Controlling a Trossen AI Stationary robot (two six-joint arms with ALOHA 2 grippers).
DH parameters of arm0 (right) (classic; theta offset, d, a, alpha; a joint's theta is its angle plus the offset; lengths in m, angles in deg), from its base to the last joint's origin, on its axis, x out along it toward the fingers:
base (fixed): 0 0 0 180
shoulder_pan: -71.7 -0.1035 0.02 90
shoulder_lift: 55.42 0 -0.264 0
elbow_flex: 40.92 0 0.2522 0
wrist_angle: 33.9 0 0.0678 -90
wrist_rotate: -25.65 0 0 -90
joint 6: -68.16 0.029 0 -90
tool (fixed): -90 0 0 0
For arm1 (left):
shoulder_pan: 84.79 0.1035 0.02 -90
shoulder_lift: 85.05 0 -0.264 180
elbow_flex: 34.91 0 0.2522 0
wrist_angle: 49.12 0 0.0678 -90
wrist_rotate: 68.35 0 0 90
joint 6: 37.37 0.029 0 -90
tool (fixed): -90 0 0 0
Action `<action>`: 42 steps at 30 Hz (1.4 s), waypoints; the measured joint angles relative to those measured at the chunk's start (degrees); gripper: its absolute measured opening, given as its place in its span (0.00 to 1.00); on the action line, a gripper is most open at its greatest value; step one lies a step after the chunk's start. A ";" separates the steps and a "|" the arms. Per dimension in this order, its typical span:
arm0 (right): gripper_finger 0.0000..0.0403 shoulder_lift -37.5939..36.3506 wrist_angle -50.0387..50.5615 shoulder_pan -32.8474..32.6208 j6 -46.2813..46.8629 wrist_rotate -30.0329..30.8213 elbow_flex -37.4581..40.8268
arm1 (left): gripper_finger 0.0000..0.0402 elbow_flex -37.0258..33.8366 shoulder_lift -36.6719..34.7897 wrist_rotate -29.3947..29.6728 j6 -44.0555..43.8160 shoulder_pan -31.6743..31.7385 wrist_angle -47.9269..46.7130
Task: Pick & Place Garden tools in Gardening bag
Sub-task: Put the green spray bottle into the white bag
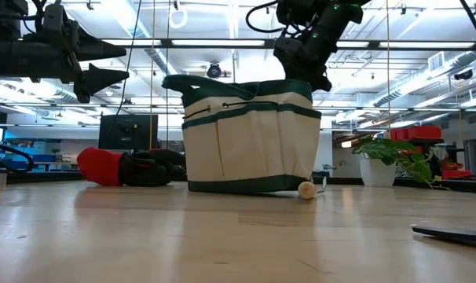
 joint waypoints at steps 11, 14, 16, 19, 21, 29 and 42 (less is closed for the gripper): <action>0.34 0.00 -5.27 0.54 0.14 0.91 0.00 | 0.73 0.01 0.00 0.00 -0.02 0.00 0.00; 0.38 0.00 -6.82 0.59 0.30 0.91 0.00 | 0.73 0.02 0.00 0.00 -0.02 0.01 0.00; 0.40 0.00 -7.19 0.59 0.03 0.93 0.00 | 0.73 0.02 0.00 0.00 -0.02 0.00 0.00; 0.44 0.00 -7.34 0.59 0.20 1.33 0.00 | 0.73 0.00 0.00 0.00 -0.02 0.00 0.00; 0.47 0.00 -7.74 0.59 0.46 1.89 0.00 | 0.73 0.00 0.00 0.00 -0.02 0.01 0.00; 0.56 0.00 -4.09 0.59 -0.49 3.91 0.00 | 0.73 0.01 0.00 0.00 -0.02 0.00 0.00; 0.55 0.00 -3.08 0.92 3.42 2.97 0.02 | 0.73 0.00 0.00 0.00 0.00 -0.01 0.02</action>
